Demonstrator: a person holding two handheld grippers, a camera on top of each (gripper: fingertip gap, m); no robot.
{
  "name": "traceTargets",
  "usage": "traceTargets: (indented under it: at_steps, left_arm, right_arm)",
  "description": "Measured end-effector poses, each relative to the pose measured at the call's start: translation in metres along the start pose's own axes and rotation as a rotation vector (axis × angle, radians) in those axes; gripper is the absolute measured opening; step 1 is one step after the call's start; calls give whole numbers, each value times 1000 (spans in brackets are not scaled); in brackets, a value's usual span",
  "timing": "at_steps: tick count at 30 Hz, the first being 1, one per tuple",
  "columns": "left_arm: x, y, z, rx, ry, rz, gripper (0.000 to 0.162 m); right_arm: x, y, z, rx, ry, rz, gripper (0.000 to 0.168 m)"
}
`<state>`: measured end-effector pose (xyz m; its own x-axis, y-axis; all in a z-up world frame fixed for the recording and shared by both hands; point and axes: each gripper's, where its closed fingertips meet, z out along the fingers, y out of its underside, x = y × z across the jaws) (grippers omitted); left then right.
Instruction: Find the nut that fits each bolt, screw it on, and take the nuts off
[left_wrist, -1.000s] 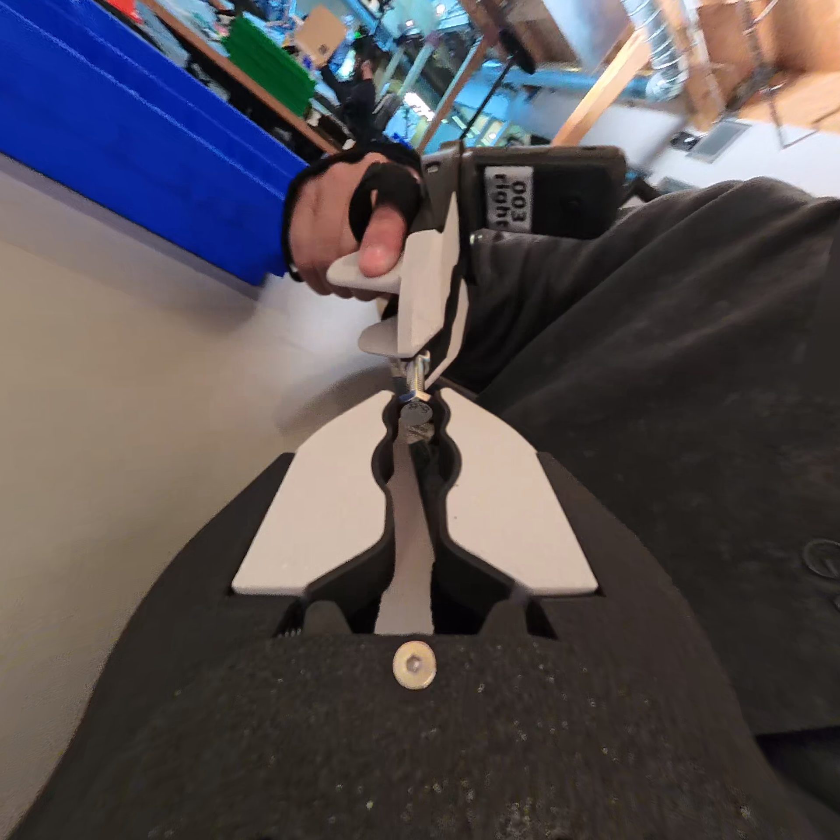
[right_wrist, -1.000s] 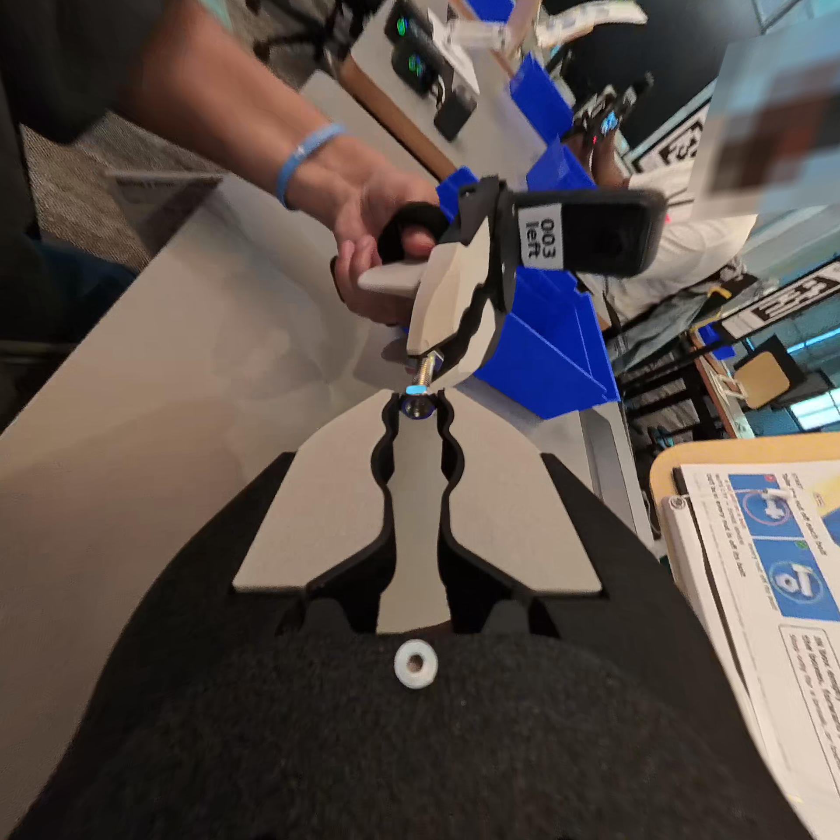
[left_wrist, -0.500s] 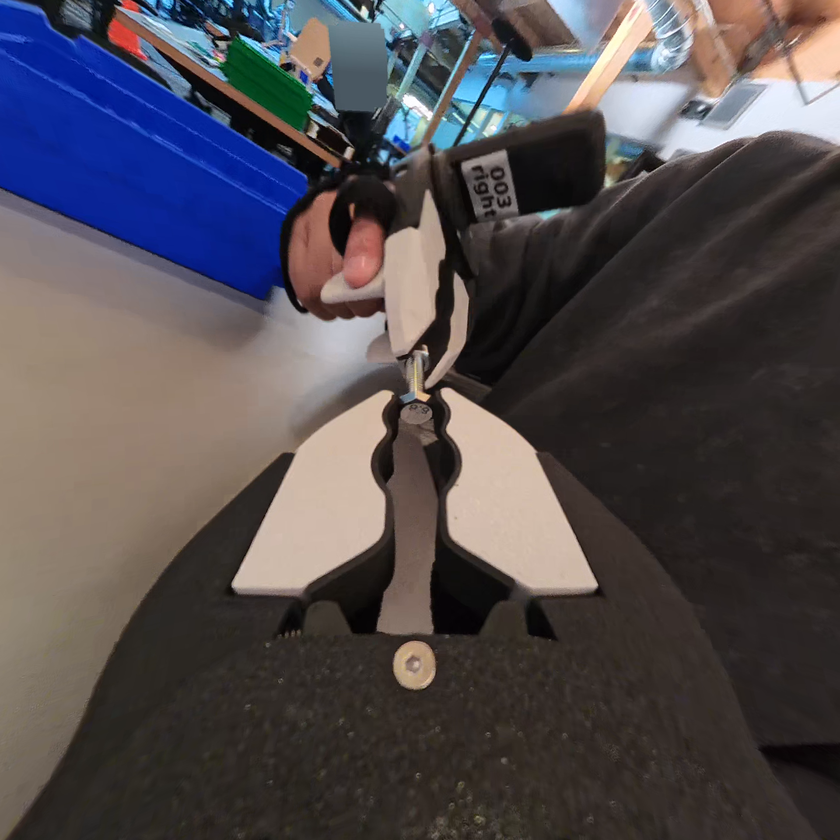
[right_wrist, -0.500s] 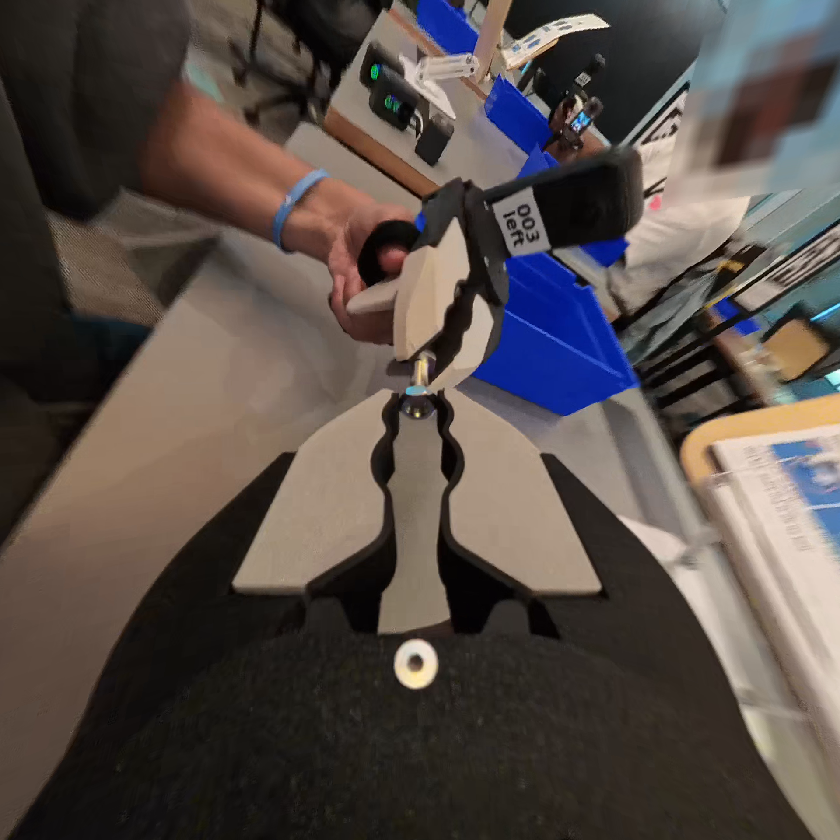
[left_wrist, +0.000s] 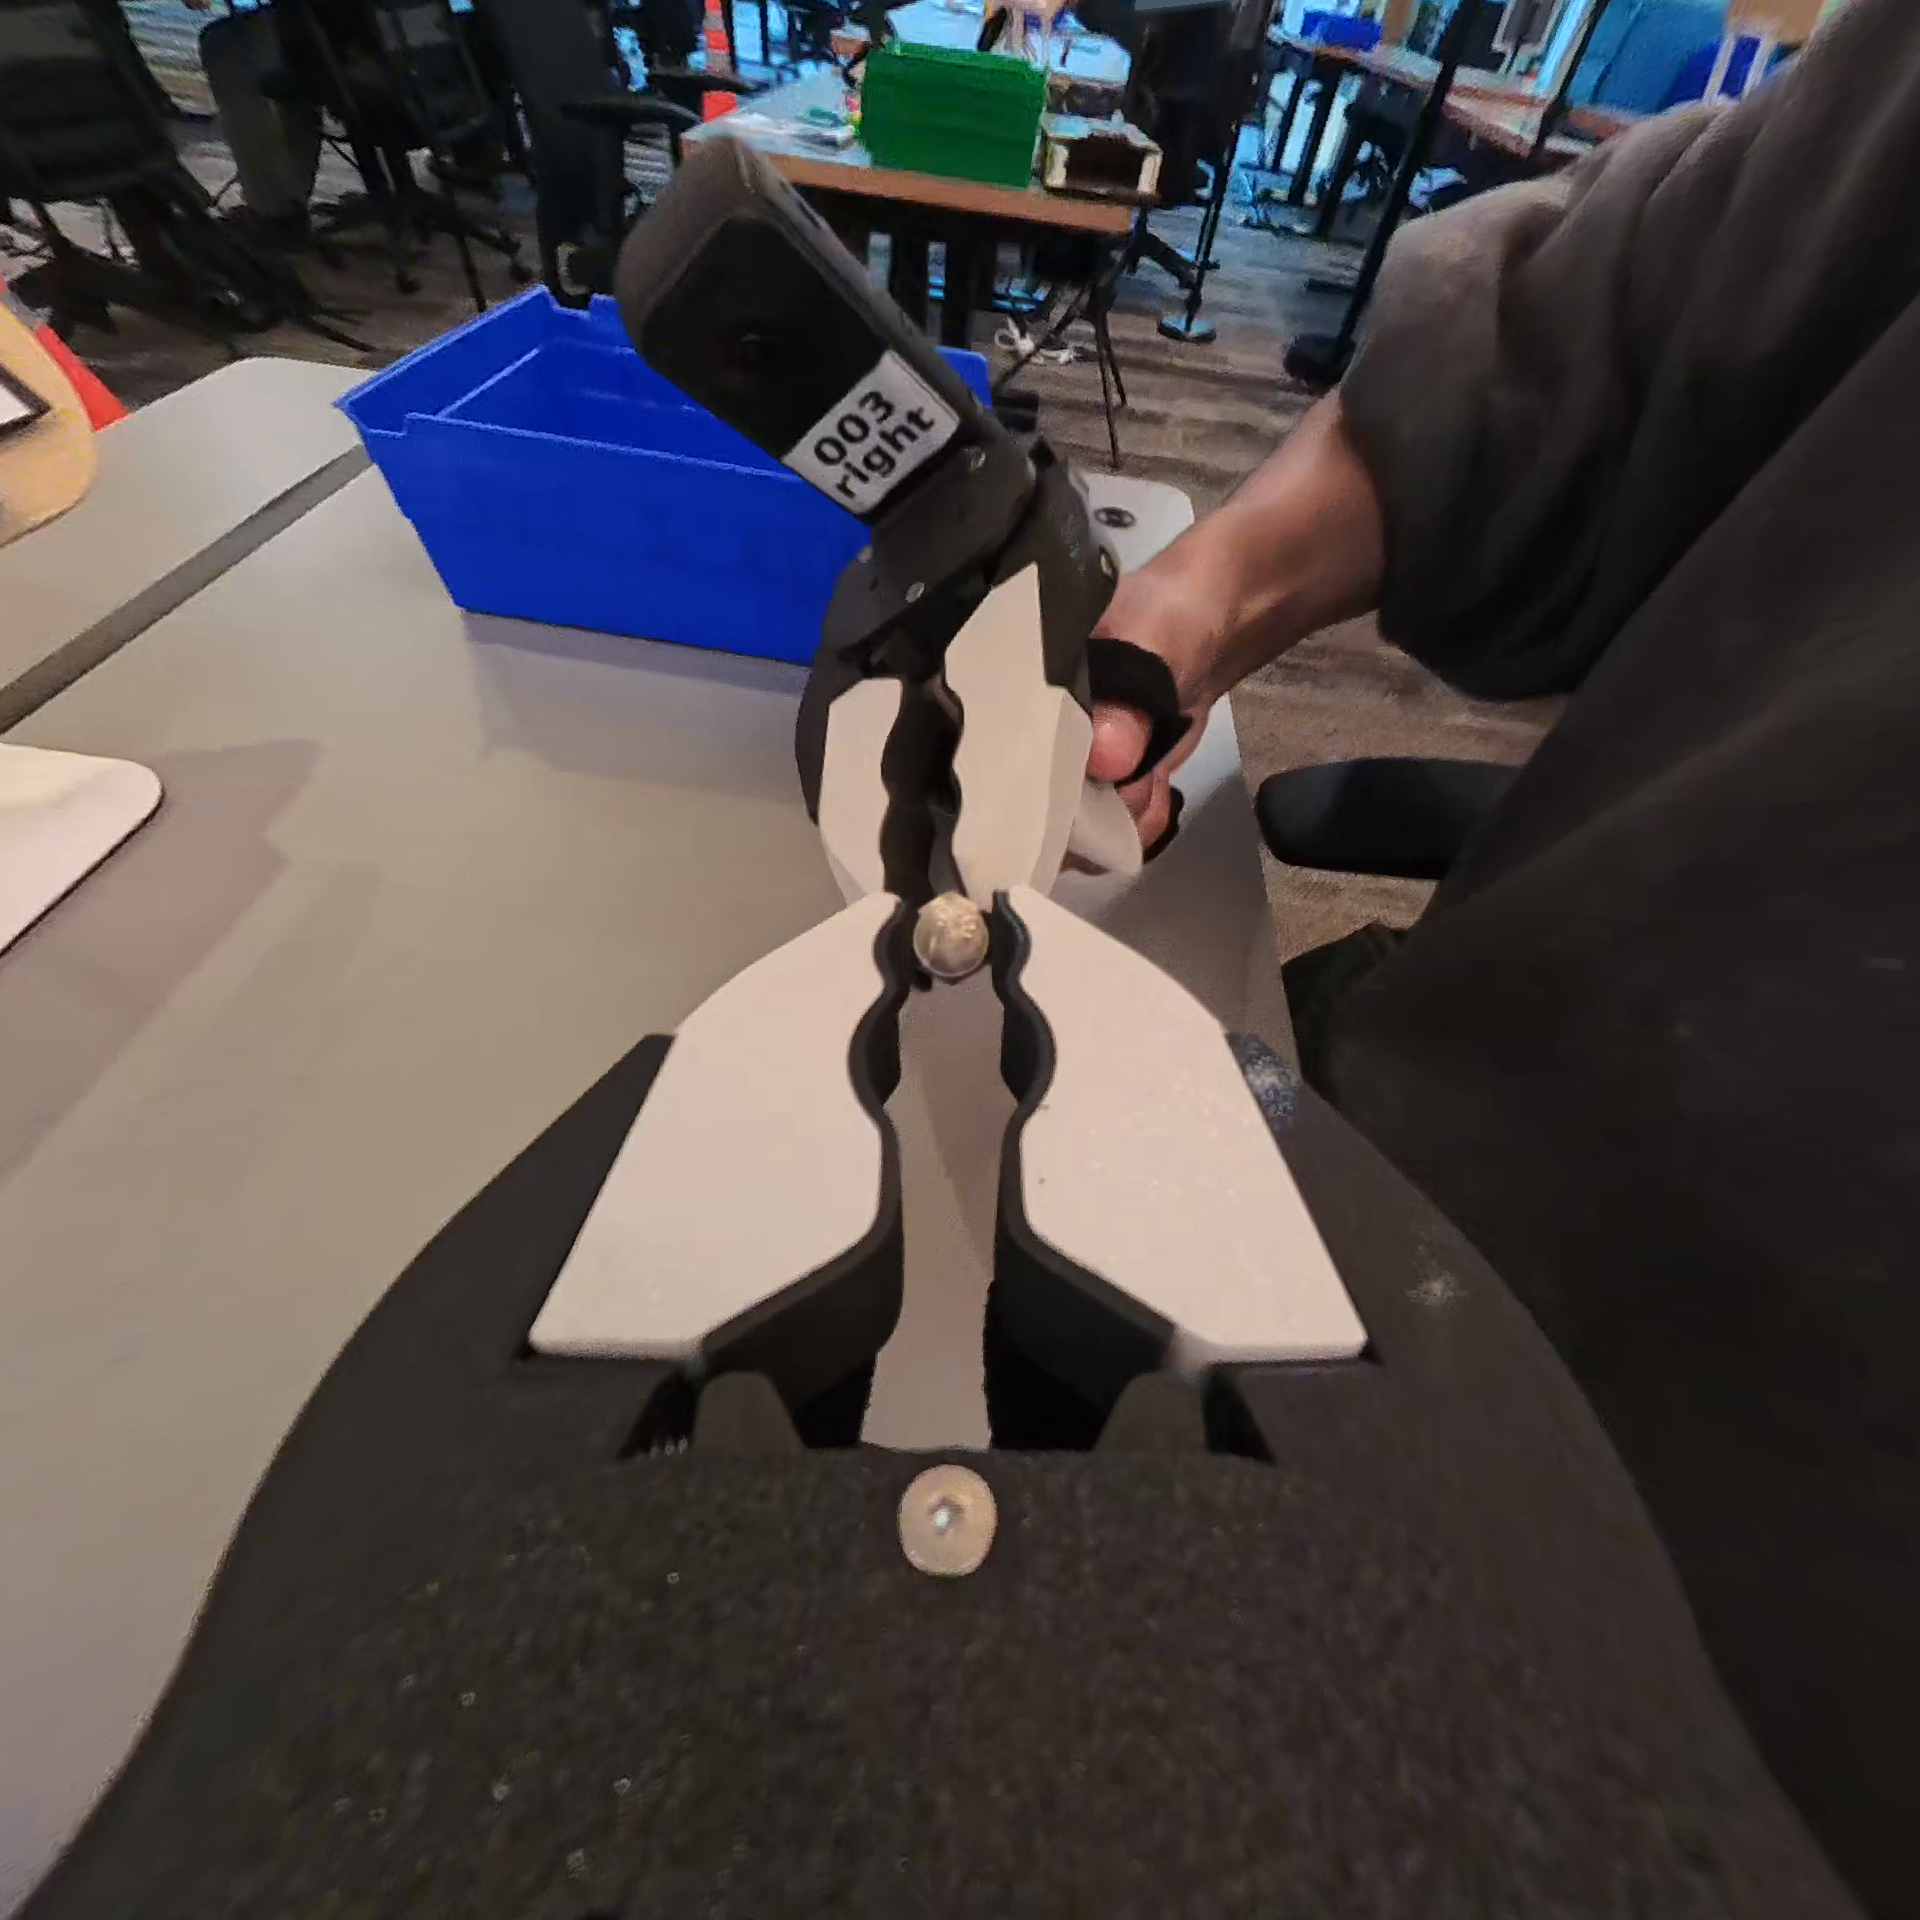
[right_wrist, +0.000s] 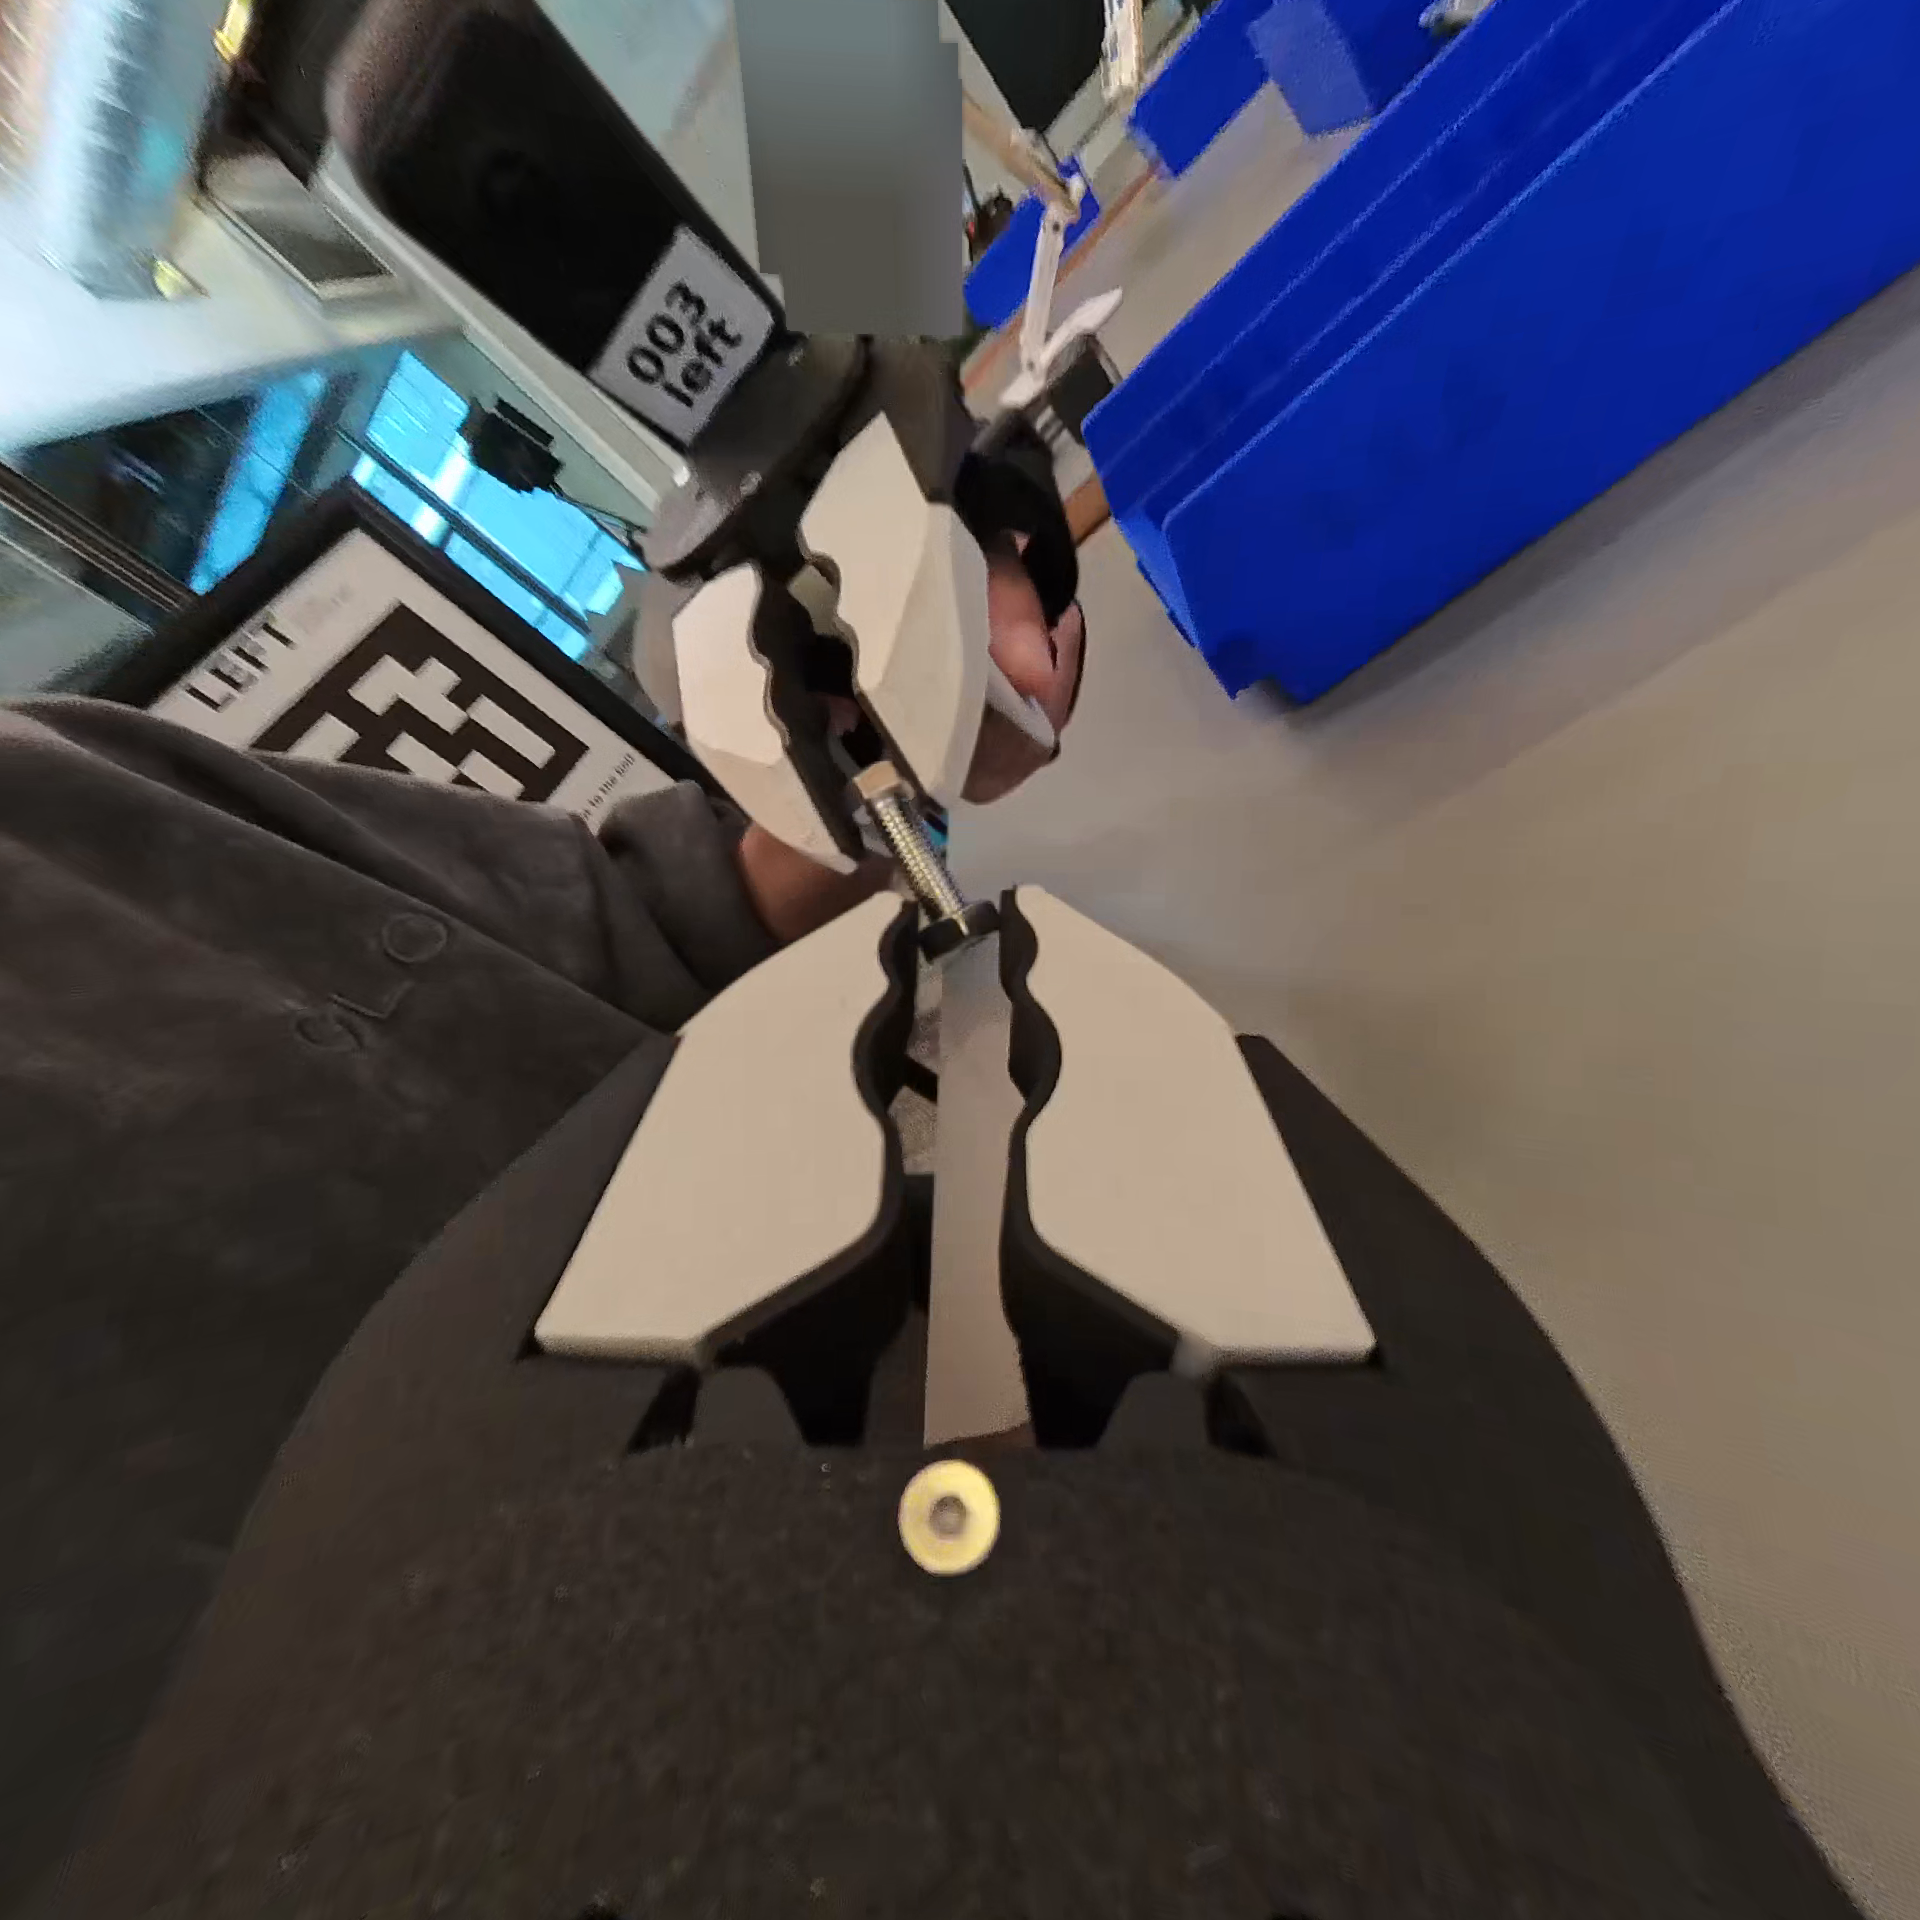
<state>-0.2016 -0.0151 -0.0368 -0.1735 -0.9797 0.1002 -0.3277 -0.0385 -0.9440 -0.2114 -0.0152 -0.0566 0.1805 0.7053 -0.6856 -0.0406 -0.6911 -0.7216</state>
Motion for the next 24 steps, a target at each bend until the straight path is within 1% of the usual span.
traceTargets:
  at_steps: [2, 4, 8, 11, 13, 14, 15, 17, 18, 20, 22, 24]
  left_arm:
    - [-7, 3, 1, 31, 12, -46, 14]
    - [-10, 5, -1, 60, 49, -95, 14]
    - [-12, 10, 0, 75, 67, -128, 14]
    - [-15, 14, 1, 50, 59, -132, 14]
    - [-16, 11, 0, 90, 72, -156, 14]
    - [-18, 7, -1, 129, 82, -174, 14]
    - [-18, 3, -3, 181, 106, -203, 14]
    - [-21, -6, -8, 293, 156, -280, 14]
    - [-23, -8, -9, 340, 180, -321, 14]
    - [-29, -12, -11, 426, 223, -410, 14]
    - [-34, -14, -14, 497, 275, -492, 13]
    - [-38, -12, -13, 526, 300, -549, 14]
  right_arm:
    - [6, -4, -3, 27, -27, 55, 15]
    - [6, -7, -4, 64, -91, 116, 15]
    - [9, -9, -6, 90, -126, 147, 15]
    - [13, -8, -6, 78, -120, 176, 15]
    - [11, -12, -7, 83, -160, 234, 15]
    - [9, -16, -8, 101, -184, 243, 18]
    - [6, -19, -9, 116, -199, 227, 24]
    - [3, -22, -9, 125, -155, 83, 33]
    - [2, -23, -10, 122, -99, -45, 38]
    - [8, -22, -11, 71, 103, -391, 45]
    - [21, -28, -19, 4, 379, -787, 46]
    - [20, -35, -26, -50, 576, -1173, 41]
